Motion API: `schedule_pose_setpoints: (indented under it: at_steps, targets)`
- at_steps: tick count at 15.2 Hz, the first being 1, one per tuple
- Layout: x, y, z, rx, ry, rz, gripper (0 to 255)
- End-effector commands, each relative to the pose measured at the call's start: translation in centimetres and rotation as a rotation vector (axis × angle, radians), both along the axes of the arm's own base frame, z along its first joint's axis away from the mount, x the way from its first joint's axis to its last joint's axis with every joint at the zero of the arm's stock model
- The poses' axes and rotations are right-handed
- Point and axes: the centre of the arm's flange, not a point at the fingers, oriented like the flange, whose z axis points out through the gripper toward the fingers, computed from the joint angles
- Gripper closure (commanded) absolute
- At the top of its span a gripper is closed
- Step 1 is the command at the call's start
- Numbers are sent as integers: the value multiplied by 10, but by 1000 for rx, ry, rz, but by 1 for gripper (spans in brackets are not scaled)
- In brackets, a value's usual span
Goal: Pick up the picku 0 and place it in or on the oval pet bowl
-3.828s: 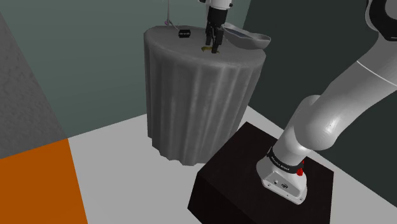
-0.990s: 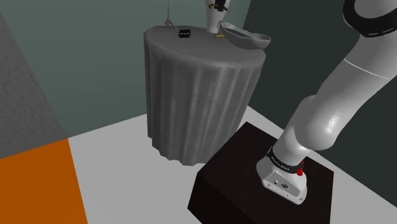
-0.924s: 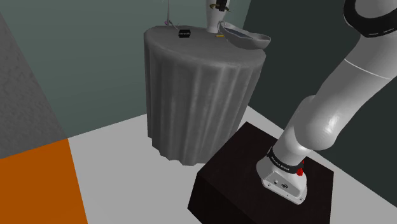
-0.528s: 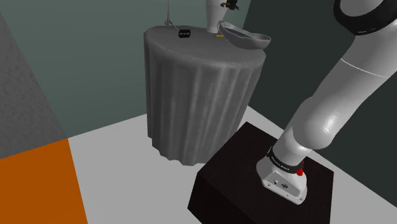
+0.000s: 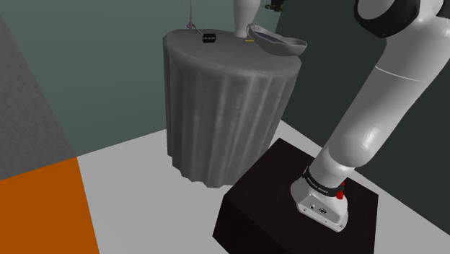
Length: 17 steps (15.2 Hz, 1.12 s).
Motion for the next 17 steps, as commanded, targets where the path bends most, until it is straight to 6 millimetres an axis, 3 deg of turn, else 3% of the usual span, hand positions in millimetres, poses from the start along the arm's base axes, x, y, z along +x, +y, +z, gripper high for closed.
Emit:
schedule_pose_setpoints:
  at_steps: [1, 4, 17]
  targets:
    - [0, -27, 4, -1, -1, 2, 255]
    - [-3, -66, 6, -1, -1, 2, 255]
    - [-3, -66, -63, -1, -1, 2, 255]
